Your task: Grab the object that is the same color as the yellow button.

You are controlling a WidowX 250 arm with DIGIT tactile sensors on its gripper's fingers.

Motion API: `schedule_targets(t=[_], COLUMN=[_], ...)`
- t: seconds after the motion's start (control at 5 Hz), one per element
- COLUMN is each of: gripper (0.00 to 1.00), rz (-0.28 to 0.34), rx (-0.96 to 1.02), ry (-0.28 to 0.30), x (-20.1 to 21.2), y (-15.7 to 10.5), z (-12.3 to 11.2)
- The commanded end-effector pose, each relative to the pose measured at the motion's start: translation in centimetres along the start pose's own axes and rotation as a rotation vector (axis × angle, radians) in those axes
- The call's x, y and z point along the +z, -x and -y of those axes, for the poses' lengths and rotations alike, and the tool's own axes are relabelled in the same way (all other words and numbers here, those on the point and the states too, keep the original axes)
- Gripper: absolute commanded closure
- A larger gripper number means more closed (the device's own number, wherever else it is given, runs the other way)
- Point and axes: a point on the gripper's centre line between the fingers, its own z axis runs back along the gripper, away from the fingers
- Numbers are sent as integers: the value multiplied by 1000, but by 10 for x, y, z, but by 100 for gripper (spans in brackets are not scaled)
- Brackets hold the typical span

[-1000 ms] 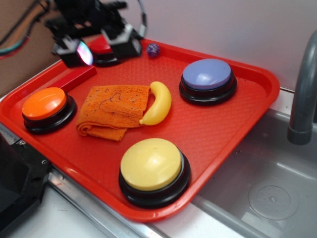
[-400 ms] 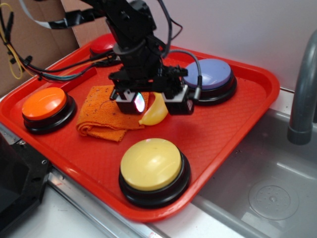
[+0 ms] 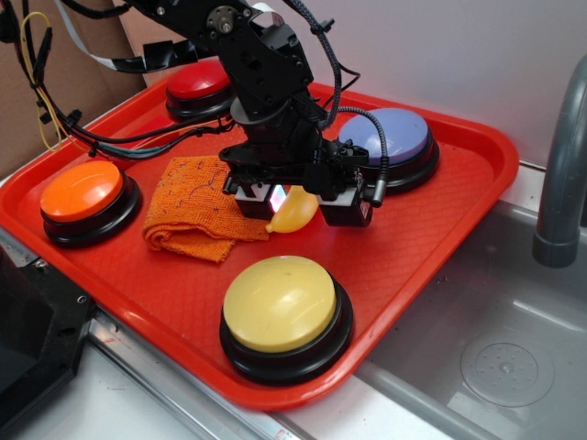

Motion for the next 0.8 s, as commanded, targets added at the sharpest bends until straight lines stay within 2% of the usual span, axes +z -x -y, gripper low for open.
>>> schedule_targets(t=[0.0, 0.4, 0.6], gripper=[100, 100, 100], rz=[-22, -23, 18], rx=[-47, -178, -174], ry=[38, 92, 105], x=[53, 127, 157], y=[-26, -63, -70], z=[-16, -49, -68])
